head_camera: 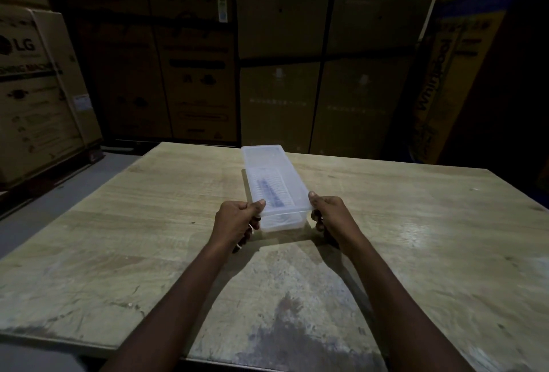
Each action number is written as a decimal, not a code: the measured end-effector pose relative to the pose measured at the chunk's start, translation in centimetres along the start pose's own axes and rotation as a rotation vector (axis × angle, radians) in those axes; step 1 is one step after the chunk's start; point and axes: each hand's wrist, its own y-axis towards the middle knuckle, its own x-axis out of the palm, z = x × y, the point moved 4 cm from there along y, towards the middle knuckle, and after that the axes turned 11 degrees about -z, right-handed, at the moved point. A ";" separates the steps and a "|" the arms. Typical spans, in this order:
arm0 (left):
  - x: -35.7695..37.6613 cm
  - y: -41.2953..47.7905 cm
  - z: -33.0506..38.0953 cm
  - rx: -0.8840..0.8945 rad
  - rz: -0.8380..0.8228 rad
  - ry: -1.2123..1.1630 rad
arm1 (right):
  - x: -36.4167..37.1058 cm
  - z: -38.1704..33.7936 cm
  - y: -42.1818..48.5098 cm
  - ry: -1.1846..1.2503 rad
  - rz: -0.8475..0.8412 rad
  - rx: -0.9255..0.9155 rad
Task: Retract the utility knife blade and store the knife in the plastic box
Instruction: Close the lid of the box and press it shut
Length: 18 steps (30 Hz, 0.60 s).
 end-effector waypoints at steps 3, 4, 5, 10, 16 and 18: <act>-0.1 0.1 0.1 0.002 0.003 0.001 | 0.1 -0.1 -0.2 0.043 -0.037 0.003; 0.0 0.1 0.0 -0.001 0.005 -0.002 | 0.1 0.1 -0.2 0.048 -0.042 -0.003; 0.0 0.0 -0.2 -0.007 0.006 -0.006 | 0.1 0.4 -0.2 0.047 -0.040 -0.011; -0.5 -0.2 -0.8 -0.029 0.067 0.001 | 0.8 1.4 0.0 -0.030 0.003 -0.039; -2.0 -0.6 -1.2 -0.015 0.281 0.024 | 3.6 2.1 -0.5 -0.069 -0.005 -0.102; -2.4 -0.6 -1.2 -0.017 0.333 0.052 | 4.3 1.9 -0.8 -0.061 -0.010 -0.135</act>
